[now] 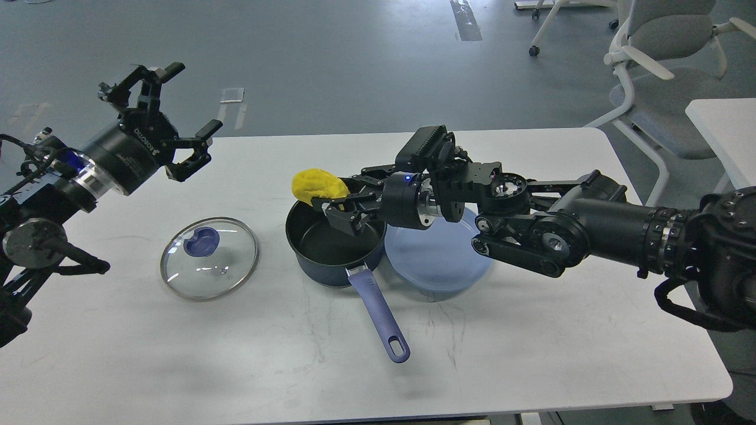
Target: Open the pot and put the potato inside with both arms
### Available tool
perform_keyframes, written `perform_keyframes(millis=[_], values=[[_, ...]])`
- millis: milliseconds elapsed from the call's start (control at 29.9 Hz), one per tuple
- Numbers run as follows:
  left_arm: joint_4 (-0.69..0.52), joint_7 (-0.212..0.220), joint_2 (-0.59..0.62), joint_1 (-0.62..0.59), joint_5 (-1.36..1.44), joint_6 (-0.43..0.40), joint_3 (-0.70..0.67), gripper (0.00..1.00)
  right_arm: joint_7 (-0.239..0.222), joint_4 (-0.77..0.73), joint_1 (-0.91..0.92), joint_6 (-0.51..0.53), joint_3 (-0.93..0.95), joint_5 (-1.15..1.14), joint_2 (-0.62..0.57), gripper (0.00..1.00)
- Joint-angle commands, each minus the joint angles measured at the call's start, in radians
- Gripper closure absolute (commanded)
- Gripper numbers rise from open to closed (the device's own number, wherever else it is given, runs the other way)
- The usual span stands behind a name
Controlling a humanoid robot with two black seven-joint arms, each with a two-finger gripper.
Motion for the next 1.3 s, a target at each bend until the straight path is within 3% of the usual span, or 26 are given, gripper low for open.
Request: perform_keyframes(millis=[0, 134, 167, 201, 301, 535, 736, 869, 1070, 1137, 1271], values=[[0.0, 0.001, 0.0, 0.0, 0.0, 0.0, 0.002, 0.02, -0.001, -0.001, -0.004, 0.0, -0.018, 0.0, 0.003, 0.62], [0.0, 0.0, -0.003, 0.0, 0.0, 0.0, 0.003, 0.02, -0.004, -0.017, -0.005, 0.0, -0.044, 0.007, 0.008, 0.57], [0.0, 0.0, -0.003, 0.0, 0.0, 0.0, 0.003, 0.02, -0.013, -0.023, -0.01, -0.002, -0.044, 0.015, 0.016, 0.44], [0.0, 0.0, -0.005, 0.0, 0.0, 0.0, 0.003, 0.02, -0.018, -0.023, -0.016, -0.006, -0.044, 0.02, 0.02, 0.24], [0.0, 0.0, -0.003, 0.0, 0.0, 0.0, 0.003, 0.02, -0.039, -0.021, -0.019, -0.012, -0.041, 0.041, 0.02, 0.01], [0.0, 0.001, 0.0, 0.0, -0.002, 0.0, 0.002, 0.02, -0.044, -0.018, -0.014, -0.012, -0.03, 0.15, 0.014, 0.0], [0.002, 0.001, -0.011, 0.0, -0.015, 0.0, -0.005, 0.02, -0.053, -0.017, -0.016, 0.0, 0.195, 0.441, 0.017, 0.0], [0.003, 0.001, -0.037, 0.017, -0.015, 0.001, -0.04, 0.02, -0.148, -0.021, -0.019, 0.0, 0.366, 0.894, 0.023, 0.0], [0.003, 0.004, -0.06, 0.026, -0.017, 0.031, -0.069, 0.02, -0.205, -0.05, -0.097, 0.005, 0.577, 1.179, 0.042, 0.0], [0.005, 0.004, -0.068, 0.029, -0.018, 0.05, -0.071, 0.02, -0.206, -0.053, -0.129, 0.03, 0.618, 1.202, 0.04, 0.0], [0.009, 0.004, -0.094, 0.051, -0.046, 0.061, -0.071, 0.02, -0.216, -0.092, -0.232, 0.222, 0.72, 1.228, 0.03, 0.0]])
